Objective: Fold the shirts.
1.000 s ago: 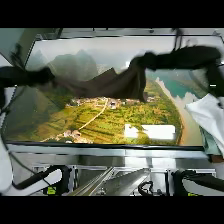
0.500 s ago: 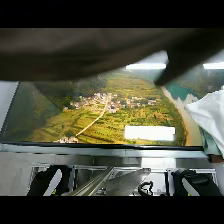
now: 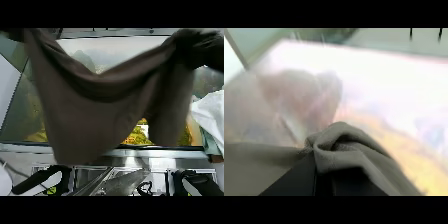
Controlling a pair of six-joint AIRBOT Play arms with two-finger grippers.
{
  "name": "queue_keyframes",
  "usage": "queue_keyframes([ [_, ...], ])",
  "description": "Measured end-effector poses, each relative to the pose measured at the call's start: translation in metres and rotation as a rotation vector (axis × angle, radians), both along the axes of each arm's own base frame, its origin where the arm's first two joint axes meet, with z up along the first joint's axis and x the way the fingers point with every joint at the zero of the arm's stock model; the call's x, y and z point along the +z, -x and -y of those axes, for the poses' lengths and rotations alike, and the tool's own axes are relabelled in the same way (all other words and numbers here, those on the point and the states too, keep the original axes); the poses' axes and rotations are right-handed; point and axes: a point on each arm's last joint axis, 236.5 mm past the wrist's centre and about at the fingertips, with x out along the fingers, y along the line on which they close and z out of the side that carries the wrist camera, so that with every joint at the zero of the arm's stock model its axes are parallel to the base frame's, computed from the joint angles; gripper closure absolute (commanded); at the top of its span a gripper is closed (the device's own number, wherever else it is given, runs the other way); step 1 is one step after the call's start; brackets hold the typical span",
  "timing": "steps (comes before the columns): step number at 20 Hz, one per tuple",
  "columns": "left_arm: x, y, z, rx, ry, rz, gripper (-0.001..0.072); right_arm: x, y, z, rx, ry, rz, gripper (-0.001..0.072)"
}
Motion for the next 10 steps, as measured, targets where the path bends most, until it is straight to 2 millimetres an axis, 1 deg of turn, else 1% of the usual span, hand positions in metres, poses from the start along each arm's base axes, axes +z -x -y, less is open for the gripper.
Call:
queue_keyframes([
  [1, -0.050, -0.026, 0.009, -0.014, -0.015, -0.091, 0.0695, -0.049, -0.014, -0.004, -0.015, -0.006, -0.096, 0.0685],
  [2, -0.106, -0.050, 0.017, -0.027, -0.032, -0.190, 0.0695, -0.102, -0.026, -0.008, -0.037, -0.008, -0.189, 0.0685],
  [4, -0.211, -0.082, 0.026, -0.046, -0.070, -0.363, 0.0695, -0.193, -0.041, -0.012, -0.092, -0.007, -0.339, 0.0685],
  [5, -0.252, -0.092, 0.030, -0.052, -0.077, -0.426, 0.0695, -0.235, -0.044, -0.012, -0.113, 0.005, -0.413, 0.0685],
  [6, -0.291, -0.100, 0.033, -0.060, -0.085, -0.486, 0.0695, -0.267, -0.047, -0.012, -0.135, 0.011, -0.464, 0.0686],
  [7, -0.320, -0.106, 0.035, -0.069, -0.094, -0.530, 0.0695, -0.294, -0.052, -0.012, -0.156, 0.015, -0.508, 0.0685],
  [8, -0.341, -0.111, 0.037, -0.077, -0.100, -0.561, 0.0695, -0.312, -0.056, -0.013, -0.167, 0.018, -0.538, 0.0685],
  [9, -0.353, -0.118, 0.039, -0.082, -0.102, -0.573, 0.0686, -0.323, -0.062, -0.014, -0.175, 0.020, -0.553, 0.0685],
  [10, -0.358, -0.122, 0.040, -0.088, -0.106, -0.578, 0.0457, -0.327, -0.070, -0.016, -0.181, 0.015, -0.552, 0.0678],
])
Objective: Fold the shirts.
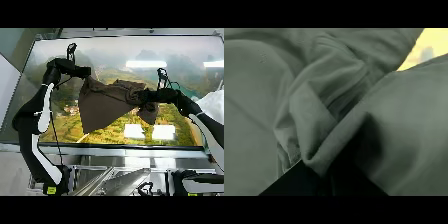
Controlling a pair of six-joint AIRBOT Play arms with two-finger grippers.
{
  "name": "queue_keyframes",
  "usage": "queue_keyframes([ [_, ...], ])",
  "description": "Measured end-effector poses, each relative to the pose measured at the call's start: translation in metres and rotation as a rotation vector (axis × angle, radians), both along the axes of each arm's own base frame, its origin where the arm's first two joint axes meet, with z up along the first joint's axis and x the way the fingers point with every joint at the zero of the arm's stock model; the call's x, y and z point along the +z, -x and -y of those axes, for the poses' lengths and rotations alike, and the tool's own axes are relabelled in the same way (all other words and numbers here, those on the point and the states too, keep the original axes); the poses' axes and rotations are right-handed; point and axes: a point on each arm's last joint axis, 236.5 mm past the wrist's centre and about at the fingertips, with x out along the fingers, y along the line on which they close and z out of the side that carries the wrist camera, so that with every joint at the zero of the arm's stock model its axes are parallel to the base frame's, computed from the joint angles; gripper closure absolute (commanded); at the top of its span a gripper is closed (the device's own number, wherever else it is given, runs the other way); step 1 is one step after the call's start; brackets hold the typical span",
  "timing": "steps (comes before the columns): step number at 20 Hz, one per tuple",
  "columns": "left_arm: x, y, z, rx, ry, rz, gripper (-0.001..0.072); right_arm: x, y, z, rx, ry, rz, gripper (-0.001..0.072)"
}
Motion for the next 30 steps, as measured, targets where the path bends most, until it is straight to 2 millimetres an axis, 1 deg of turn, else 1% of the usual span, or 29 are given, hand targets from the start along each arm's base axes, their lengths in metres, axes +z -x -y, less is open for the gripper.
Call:
queue_keyframes([
  [1, 0.001, -0.004, 0.001, -0.010, 0.000, -0.002, 0.0075, 0.002, -0.009, -0.002, -0.003, -0.005, 0.008, 0.0615],
  [2, 0.007, -0.007, 0.000, -0.016, 0.001, 0.003, 0.0001, 0.007, -0.017, -0.004, -0.001, -0.013, 0.018, 0.0418],
  [3, 0.015, -0.008, -0.003, -0.012, 0.008, -0.002, 0.0001, 0.015, -0.024, -0.007, 0.006, -0.026, 0.027, 0.0296],
  [5, 0.034, -0.004, -0.014, 0.017, 0.028, -0.027, 0.0001, 0.037, -0.035, -0.007, 0.032, -0.052, 0.033, 0.0290],
  [7, 0.066, 0.008, -0.038, 0.077, 0.052, -0.039, 0.0001, 0.064, -0.044, 0.003, 0.060, -0.080, 0.030, 0.0290],
  [8, 0.079, 0.017, -0.051, 0.106, 0.061, -0.054, 0.0001, 0.078, -0.046, 0.012, 0.069, -0.091, 0.027, 0.0290],
  [9, 0.090, 0.032, -0.066, 0.136, 0.066, -0.084, 0.0002, 0.092, -0.049, 0.027, 0.069, -0.101, 0.025, 0.0290],
  [11, 0.099, 0.068, -0.089, 0.178, 0.076, -0.176, 0.0002, 0.112, -0.050, 0.063, 0.046, -0.113, 0.018, 0.0290],
  [12, 0.096, 0.092, -0.097, 0.197, 0.081, -0.248, 0.0002, 0.116, -0.049, 0.081, 0.032, -0.117, 0.004, 0.0290],
  [13, 0.089, 0.118, -0.101, 0.215, 0.088, -0.328, 0.0002, 0.117, -0.045, 0.100, 0.017, -0.119, -0.018, 0.0290],
  [14, 0.080, 0.141, -0.102, 0.227, 0.091, -0.397, 0.0002, 0.115, -0.041, 0.115, 0.003, -0.124, -0.040, 0.0290],
  [16, 0.055, 0.188, -0.093, 0.240, 0.100, -0.525, 0.0002, 0.108, -0.033, 0.141, -0.018, -0.126, -0.082, 0.0290],
  [17, 0.039, 0.213, -0.085, 0.242, 0.102, -0.587, 0.0002, 0.102, -0.029, 0.150, -0.026, -0.128, -0.101, 0.0290],
  [19, 0.011, 0.254, -0.068, 0.244, 0.105, -0.669, 0.0002, 0.093, -0.024, 0.162, -0.032, -0.130, -0.129, 0.0291],
  [21, -0.018, 0.291, -0.056, 0.256, 0.098, -0.739, 0.0002, 0.086, -0.021, 0.167, -0.028, -0.131, -0.146, 0.0291],
  [22, -0.030, 0.305, -0.051, 0.261, 0.096, -0.763, 0.0002, 0.083, -0.020, 0.168, -0.025, -0.130, -0.150, 0.0291],
  [23, -0.041, 0.318, -0.046, 0.270, 0.100, -0.783, 0.0003, 0.081, -0.019, 0.169, -0.024, -0.131, -0.155, 0.0292],
  [25, -0.057, 0.332, -0.037, 0.291, 0.118, -0.793, 0.0003, 0.078, -0.018, 0.170, -0.016, -0.128, -0.158, 0.0291],
  [26, -0.063, 0.336, -0.034, 0.298, 0.125, -0.792, 0.0003, 0.077, -0.017, 0.170, -0.011, -0.127, -0.160, 0.0291],
  [28, -0.071, 0.335, -0.027, 0.318, 0.148, -0.771, 0.0004, 0.076, -0.017, 0.171, -0.007, -0.124, -0.158, 0.0291],
  [29, -0.073, 0.332, -0.024, 0.328, 0.159, -0.754, 0.0074, 0.075, -0.017, 0.171, -0.006, -0.124, -0.158, 0.0292],
  [30, -0.075, 0.329, -0.023, 0.338, 0.167, -0.739, 0.0129, 0.075, -0.017, 0.171, -0.004, -0.122, -0.157, 0.0291],
])
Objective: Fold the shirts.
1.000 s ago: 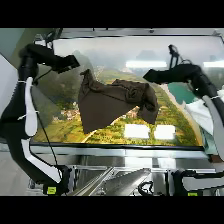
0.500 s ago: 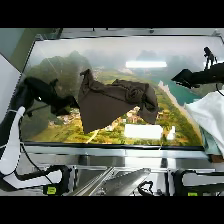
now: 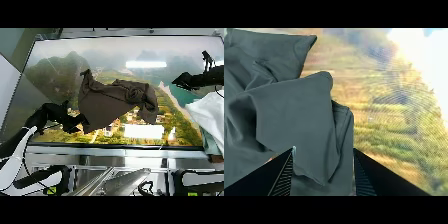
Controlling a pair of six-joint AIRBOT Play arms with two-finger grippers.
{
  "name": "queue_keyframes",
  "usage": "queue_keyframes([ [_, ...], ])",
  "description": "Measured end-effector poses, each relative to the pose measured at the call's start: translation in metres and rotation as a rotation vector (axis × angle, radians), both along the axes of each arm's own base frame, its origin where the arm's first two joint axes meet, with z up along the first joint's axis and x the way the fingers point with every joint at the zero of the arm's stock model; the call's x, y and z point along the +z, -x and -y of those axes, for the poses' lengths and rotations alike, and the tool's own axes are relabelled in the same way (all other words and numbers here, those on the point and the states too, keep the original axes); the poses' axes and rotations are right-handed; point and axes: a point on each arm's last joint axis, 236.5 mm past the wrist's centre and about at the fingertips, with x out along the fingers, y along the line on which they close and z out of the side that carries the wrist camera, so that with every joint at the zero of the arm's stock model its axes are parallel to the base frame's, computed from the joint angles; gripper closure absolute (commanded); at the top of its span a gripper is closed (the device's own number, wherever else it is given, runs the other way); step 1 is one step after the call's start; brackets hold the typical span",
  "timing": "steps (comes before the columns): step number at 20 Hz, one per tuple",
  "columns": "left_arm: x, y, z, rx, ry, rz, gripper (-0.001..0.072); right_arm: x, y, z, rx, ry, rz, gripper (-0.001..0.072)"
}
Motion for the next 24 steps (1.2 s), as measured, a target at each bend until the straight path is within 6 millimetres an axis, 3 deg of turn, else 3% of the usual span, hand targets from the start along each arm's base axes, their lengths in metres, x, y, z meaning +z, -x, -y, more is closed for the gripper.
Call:
queue_keyframes([
  [6, -0.008, -0.003, 0.012, 0.033, 0.032, -0.002, 0.0130, 0.000, 0.000, 0.001, 0.011, 0.008, 0.012, 0.0292],
  [7, -0.011, -0.002, 0.017, 0.026, 0.041, -0.011, 0.0168, 0.000, -0.001, 0.001, 0.008, 0.009, 0.013, 0.0292],
  [9, -0.018, 0.000, 0.025, -0.003, 0.043, -0.021, 0.0635, 0.000, -0.001, 0.002, 0.007, 0.010, 0.015, 0.0292],
  [10, -0.019, -0.002, 0.027, -0.015, 0.042, -0.018, 0.0694, 0.000, -0.002, 0.002, 0.006, 0.010, 0.015, 0.0292],
  [12, -0.014, -0.018, 0.024, -0.034, 0.029, 0.030, 0.0695, 0.000, -0.001, 0.002, 0.007, 0.010, 0.015, 0.0291],
  [15, 0.017, -0.042, 0.007, -0.041, 0.012, 0.092, 0.0695, -0.001, 0.001, 0.001, 0.015, 0.009, 0.007, 0.0291],
  [18, 0.045, -0.059, -0.047, 0.013, -0.092, 0.133, 0.0695, -0.008, 0.005, -0.003, 0.022, 0.002, -0.015, 0.0303],
  [19, 0.053, -0.061, -0.062, 0.037, -0.109, 0.139, 0.0695, -0.015, 0.009, -0.006, 0.029, -0.001, -0.031, 0.0390],
  [20, 0.059, -0.064, -0.079, 0.067, -0.130, 0.151, 0.0695, -0.025, 0.013, -0.012, 0.043, -0.006, -0.054, 0.0418],
  [24, 0.066, -0.065, -0.111, 0.120, -0.166, 0.152, 0.0695, -0.075, 0.034, -0.046, 0.122, -0.028, -0.167, 0.0417],
])
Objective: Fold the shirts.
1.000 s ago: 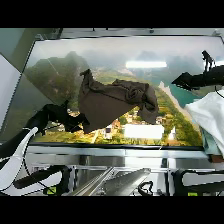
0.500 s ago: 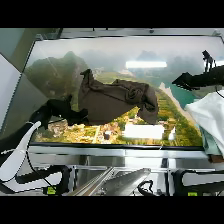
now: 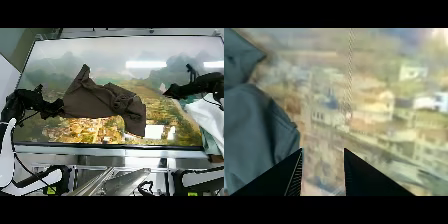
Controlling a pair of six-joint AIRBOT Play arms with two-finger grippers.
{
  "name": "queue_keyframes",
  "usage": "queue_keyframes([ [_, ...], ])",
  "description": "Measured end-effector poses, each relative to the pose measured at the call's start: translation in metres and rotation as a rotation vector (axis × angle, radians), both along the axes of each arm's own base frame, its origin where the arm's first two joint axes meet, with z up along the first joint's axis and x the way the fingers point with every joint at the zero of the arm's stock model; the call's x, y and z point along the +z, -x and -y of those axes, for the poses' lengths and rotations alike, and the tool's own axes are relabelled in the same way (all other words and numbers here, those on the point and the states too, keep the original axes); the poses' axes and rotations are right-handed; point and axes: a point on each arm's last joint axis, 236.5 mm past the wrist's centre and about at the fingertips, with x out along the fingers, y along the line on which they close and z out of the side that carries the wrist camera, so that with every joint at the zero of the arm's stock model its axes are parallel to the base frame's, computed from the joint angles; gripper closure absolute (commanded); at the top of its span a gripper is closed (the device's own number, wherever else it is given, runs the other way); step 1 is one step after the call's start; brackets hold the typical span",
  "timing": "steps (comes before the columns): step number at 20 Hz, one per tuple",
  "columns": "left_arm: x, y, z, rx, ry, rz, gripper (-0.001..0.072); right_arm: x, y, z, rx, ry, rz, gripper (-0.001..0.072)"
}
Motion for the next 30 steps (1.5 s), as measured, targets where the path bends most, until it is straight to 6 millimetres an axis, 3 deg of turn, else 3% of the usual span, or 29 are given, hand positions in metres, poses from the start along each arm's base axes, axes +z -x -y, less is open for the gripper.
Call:
queue_keyframes([
  [5, -0.001, -0.001, -0.009, 0.010, -0.011, -0.004, 0.0694, -0.040, 0.024, -0.058, 0.137, -0.032, -0.093, 0.0417],
  [9, -0.001, -0.001, -0.011, 0.009, -0.016, -0.002, 0.0694, -0.055, 0.032, -0.081, 0.187, -0.041, -0.116, 0.0416],
  [18, -0.001, -0.001, -0.012, 0.010, -0.018, -0.001, 0.0695, -0.064, 0.036, -0.095, 0.212, -0.081, -0.146, 0.0421],
  [20, -0.001, -0.001, -0.012, 0.011, -0.017, 0.000, 0.0695, -0.065, 0.038, -0.096, 0.219, -0.082, -0.153, 0.0508],
  [26, -0.001, -0.002, -0.012, 0.012, -0.018, 0.004, 0.0694, -0.067, 0.045, -0.107, 0.249, -0.088, -0.171, 0.0509],
  [30, -0.001, -0.003, -0.012, 0.013, -0.019, 0.007, 0.0695, -0.070, 0.049, -0.121, 0.273, -0.086, -0.171, 0.0685],
])
